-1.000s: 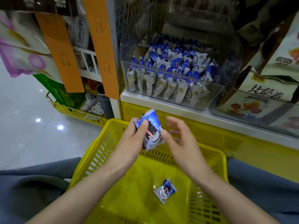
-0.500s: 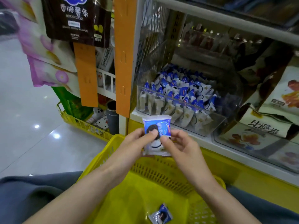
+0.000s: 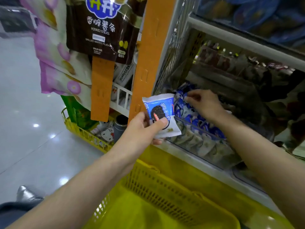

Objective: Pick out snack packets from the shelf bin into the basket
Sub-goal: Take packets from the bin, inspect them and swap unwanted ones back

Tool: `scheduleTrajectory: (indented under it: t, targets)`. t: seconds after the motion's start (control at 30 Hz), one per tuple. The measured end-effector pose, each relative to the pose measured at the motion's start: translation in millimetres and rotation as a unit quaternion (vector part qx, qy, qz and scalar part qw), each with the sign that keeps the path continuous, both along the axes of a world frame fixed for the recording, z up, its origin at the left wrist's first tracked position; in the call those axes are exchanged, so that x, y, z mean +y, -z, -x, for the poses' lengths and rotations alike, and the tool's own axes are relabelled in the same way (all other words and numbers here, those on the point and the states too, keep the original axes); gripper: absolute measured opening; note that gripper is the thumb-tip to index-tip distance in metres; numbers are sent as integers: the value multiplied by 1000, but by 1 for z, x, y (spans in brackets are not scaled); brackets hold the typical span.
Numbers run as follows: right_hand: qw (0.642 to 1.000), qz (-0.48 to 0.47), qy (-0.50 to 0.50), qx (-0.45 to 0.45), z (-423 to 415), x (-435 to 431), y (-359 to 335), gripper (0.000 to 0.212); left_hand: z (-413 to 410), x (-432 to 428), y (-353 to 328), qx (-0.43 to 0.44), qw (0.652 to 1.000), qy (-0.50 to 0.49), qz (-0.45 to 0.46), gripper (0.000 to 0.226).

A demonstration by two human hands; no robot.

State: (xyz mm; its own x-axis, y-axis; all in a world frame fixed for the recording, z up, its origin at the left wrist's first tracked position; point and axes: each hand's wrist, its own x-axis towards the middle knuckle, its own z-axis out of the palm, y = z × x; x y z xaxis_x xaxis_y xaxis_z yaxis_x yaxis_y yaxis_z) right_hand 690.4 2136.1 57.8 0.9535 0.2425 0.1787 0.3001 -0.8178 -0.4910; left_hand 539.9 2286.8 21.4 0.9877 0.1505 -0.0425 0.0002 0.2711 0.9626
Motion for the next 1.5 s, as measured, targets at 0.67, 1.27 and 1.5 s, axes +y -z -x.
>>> scheduleTrajectory:
  t: [0.67, 1.27, 1.5]
  targets:
    - [966, -206, -13, -158, 17, 8, -29, 15, 3, 0, 7, 67, 996, -48, -13, 22]
    - [963, -242, -45, 110, 126, 13, -22, 15, 32, -3, 3, -13, 992, 122, 26, 40]
    - [944, -184, -100, 255, 122, 4, -24, 8, 33, 0, -2, -25, 985, 171, -31, 41]
